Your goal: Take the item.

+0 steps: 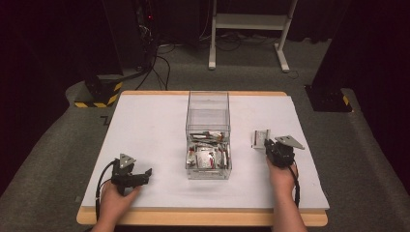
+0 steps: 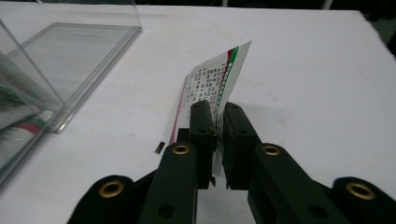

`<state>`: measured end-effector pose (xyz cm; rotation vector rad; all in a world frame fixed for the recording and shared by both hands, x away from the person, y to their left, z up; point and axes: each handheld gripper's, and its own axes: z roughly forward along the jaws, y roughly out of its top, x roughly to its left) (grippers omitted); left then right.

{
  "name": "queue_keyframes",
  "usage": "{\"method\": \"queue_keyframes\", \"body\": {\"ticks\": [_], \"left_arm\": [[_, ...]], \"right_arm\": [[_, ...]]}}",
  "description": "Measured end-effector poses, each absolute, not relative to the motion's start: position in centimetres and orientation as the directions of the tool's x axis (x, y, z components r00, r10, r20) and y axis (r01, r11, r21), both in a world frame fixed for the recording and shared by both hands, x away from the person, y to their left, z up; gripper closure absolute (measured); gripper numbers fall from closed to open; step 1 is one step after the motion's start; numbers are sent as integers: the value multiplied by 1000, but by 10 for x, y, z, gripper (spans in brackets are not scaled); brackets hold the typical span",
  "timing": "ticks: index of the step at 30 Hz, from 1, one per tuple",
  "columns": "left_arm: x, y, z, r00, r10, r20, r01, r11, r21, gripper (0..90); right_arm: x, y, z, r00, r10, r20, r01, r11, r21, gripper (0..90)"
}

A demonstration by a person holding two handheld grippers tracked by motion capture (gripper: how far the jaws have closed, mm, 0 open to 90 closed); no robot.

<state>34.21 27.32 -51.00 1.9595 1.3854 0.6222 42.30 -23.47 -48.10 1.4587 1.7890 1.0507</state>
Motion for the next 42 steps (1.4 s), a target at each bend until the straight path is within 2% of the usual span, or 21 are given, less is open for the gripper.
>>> {"method": "queue_keyframes", "body": {"ticks": [11,27,42], "left_arm": [[342,273,-510,329,944,11,636,-230,737,135],[342,273,-510,328,945,11,636,-229,737,134],[342,273,-510,328,945,11,636,-229,737,135]], "right_arm": [[422,-245,-475,-157,988,-11,486,87,869,662],[418,-233,-470,-210,978,-18,481,119,869,574],[410,-207,-473,-301,953,-29,491,181,852,460]]}}
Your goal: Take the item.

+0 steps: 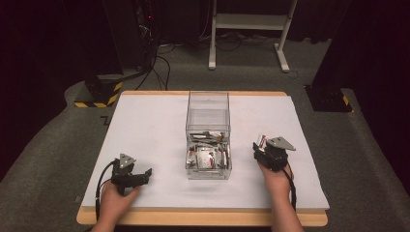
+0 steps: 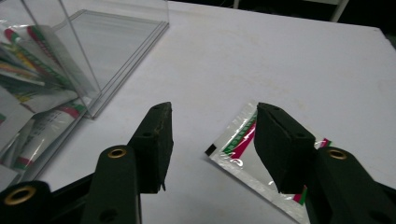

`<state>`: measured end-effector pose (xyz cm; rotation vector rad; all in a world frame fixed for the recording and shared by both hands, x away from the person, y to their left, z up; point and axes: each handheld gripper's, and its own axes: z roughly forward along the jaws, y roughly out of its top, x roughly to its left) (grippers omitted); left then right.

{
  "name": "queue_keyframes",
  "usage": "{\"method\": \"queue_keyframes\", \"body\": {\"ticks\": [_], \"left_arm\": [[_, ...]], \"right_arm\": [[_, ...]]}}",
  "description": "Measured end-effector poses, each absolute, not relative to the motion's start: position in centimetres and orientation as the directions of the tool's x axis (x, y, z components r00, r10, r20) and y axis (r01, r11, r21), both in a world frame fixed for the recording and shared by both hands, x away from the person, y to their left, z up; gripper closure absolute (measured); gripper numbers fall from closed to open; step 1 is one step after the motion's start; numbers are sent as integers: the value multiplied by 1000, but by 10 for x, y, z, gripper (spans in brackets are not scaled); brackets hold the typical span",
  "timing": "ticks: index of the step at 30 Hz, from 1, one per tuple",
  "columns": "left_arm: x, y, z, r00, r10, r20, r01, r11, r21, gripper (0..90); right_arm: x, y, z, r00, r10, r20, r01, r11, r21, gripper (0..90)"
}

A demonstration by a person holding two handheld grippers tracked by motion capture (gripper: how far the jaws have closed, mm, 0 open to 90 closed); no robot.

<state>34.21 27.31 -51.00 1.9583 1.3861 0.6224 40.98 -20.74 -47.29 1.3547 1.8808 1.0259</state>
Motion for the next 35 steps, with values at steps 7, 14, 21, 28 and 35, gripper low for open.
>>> {"method": "queue_keyframes", "body": {"ticks": [7,14,21,28,35], "left_arm": [[342,273,-510,328,945,11,635,-229,738,135],[342,273,-510,328,945,11,635,-229,738,135],[342,273,-510,328,945,11,635,-229,738,135],[342,273,-510,328,945,12,635,-230,738,135],[342,273,-510,327,945,11,635,-229,738,135]], "right_arm": [[408,-192,-481,-347,937,-26,523,217,824,376],[408,-178,-491,-380,924,-25,563,253,787,295],[412,-163,-504,-394,918,-51,624,307,719,193],[415,-166,-504,-384,923,-20,645,284,709,172],[415,-166,-505,-383,923,-19,646,283,709,170]]}}
